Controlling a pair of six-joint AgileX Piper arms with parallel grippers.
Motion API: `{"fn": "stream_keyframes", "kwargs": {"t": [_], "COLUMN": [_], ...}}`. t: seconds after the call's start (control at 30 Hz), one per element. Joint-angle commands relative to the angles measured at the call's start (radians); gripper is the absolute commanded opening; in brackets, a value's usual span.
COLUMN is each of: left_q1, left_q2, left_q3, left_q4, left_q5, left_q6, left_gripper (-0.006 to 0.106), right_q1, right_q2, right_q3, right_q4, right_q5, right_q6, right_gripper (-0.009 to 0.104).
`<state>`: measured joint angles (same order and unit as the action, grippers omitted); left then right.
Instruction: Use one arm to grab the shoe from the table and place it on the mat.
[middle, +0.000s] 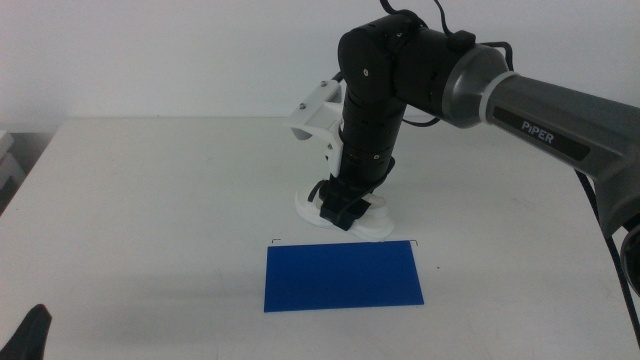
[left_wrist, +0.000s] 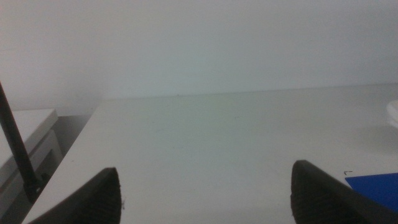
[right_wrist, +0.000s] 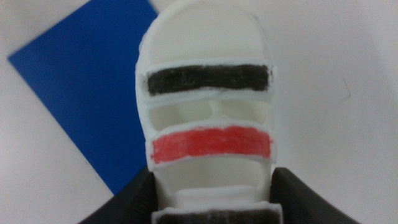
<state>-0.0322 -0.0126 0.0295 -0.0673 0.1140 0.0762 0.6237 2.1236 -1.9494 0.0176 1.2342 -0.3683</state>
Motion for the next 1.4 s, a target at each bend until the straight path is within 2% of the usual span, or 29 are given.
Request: {"fn": "stream_keyframes", "kwargs": {"t": [0.0, 0.17, 0.3, 0.5, 0.9, 1.37], "left_q1": [-0.004, -0.004, -0.004, -0.004, -0.004, -0.004], "left_q2": [-0.013, -0.013, -0.013, -0.013, -0.013, -0.013], "left_q3": [0.007, 0.007, 0.007, 0.007, 0.007, 0.007], "left_q4": [-0.010, -0.010, -0.010, -0.010, -0.010, -0.010], "left_q5": [-0.081, -0.081, -0.081, -0.081, -0.081, -0.081], "left_q6": [-0.005, -0.005, -0.005, -0.005, -0.005, -0.005], "left_gripper": [0.094, 0.094, 0.094, 0.094, 0.094, 0.094], "right_q1": [0.001, 0.001, 0.001, 0.001, 0.008, 0.008], "right_q2": [-0.067, -0.067, -0.067, -0.065, 0.013, 0.081], "right_q3": [-0.031, -0.031, -0.031, -0.029, 0.044, 0.044], "right_q4": [-0.009, 0.011, 0.036, 0.077, 0.078, 0.097], "right_q5": [0.011, 0.031, 0.033, 0.020, -0.053, -0.058], "right_q6": [-0.122, -0.458, -0.605, -0.582, -0.511, -0.477], "right_gripper": [-0.004, -0.004, -0.004, -0.004, -0.004, -0.002]}}
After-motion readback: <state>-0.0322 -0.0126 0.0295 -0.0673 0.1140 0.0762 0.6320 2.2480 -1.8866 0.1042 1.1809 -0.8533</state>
